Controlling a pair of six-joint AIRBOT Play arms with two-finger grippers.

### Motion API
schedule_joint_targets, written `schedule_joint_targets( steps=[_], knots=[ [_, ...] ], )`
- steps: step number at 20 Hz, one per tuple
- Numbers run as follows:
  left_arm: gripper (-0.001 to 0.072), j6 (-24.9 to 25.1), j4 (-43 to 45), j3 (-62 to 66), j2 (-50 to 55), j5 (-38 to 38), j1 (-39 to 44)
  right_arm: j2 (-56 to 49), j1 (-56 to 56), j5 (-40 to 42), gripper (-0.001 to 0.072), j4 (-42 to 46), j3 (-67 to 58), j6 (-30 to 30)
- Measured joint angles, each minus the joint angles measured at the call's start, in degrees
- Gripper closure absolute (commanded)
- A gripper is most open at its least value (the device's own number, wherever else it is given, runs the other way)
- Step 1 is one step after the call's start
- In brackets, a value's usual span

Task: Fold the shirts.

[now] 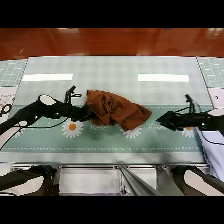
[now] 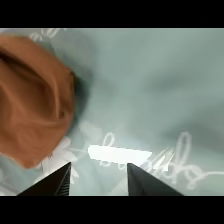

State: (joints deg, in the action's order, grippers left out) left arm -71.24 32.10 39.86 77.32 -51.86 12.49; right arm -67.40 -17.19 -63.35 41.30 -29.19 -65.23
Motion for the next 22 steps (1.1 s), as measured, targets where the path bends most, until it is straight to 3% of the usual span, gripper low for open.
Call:
schedule_joint_targets(
  steps=[6,7,9,10,14,17,22],
  knots=[
    [0.0685,0.28,-0.15,0.37,0.09,-1.09,0.00,-9.99,12.74,5.11,0.0308,-6.25,-5.90,-1.40],
    [0.0685,0.31,-0.15,0.37,0.09,-1.38,0.00,-11.58,14.40,6.05,0.0347,-7.02,-7.61,-1.92],
    [0.0685,0.31,-0.15,0.37,0.09,-1.88,0.00,-14.64,17.40,7.78,0.0635,-6.97,-11.19,-2.97],
    [0.0685,0.37,-0.17,0.39,0.09,-1.95,0.00,-15.87,18.69,8.68,0.0670,-6.95,-13.11,-3.43],
    [0.0686,1.53,-0.13,1.31,-1.11,-4.00,-1.90,-17.44,20.59,5.22,0.0672,-6.64,-22.75,-3.41],
    [0.0686,2.36,-0.07,5.07,-5.16,-8.04,-6.56,-14.53,19.10,1.11,0.0672,-1.49,-34.40,-5.92],
    [0.0686,0.96,-0.09,21.16,-15.47,-11.17,-16.55,-8.24,15.58,-3.37,0.0672,7.96,-60.35,-12.70]
  ],
)
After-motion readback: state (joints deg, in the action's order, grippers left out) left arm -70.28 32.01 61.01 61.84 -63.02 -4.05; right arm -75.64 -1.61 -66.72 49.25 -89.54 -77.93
